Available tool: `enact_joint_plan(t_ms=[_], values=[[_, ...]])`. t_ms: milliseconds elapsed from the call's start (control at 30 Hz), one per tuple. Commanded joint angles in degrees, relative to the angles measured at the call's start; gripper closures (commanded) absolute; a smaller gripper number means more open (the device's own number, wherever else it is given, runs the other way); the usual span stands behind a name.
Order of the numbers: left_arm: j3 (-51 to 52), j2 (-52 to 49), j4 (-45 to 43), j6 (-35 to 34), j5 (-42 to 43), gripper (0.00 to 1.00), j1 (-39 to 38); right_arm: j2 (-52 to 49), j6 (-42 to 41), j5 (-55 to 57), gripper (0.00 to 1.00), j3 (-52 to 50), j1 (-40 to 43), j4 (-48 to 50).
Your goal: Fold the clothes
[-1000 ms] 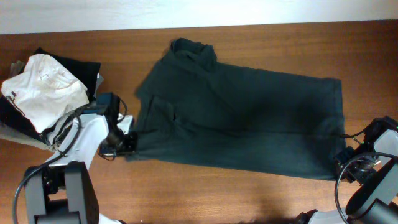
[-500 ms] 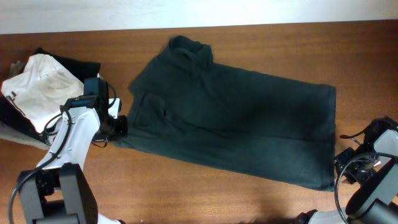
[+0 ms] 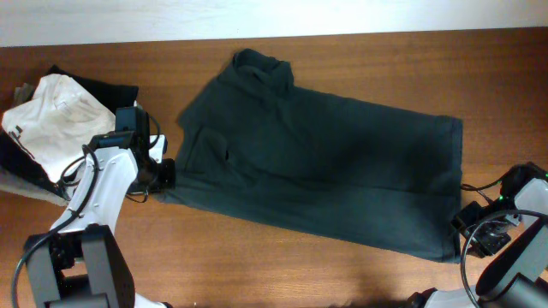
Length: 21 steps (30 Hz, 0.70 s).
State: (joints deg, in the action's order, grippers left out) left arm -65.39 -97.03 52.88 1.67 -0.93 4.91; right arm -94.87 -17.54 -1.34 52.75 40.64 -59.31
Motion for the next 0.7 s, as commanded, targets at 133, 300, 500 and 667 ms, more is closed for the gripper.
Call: enact_joint_plan(t_ms=[133,300,500,667], values=[[-0.7,-0.1,-0.4,-0.5,-0.8,0.99,0.1,-0.1,0.3,0.8,0.88,-7.0,0.3,5.9],[-0.7,-0.1,-0.4,-0.3,-0.9,1.0,0.1,-0.1,-1.4,3.6,0.96,-4.1,0.3,3.3],[-0.7,-0.1,-0.6,0.6,-7.3,1.0,0.2,-0.1,-1.7,5.1,0.96,-0.8,0.3,1.0],[-0.7,-0.1,-2.6,0.3,-7.7,0.8,1.2,-0.1,-3.0,6.6,0.96,-0.8,0.3,0.9]])
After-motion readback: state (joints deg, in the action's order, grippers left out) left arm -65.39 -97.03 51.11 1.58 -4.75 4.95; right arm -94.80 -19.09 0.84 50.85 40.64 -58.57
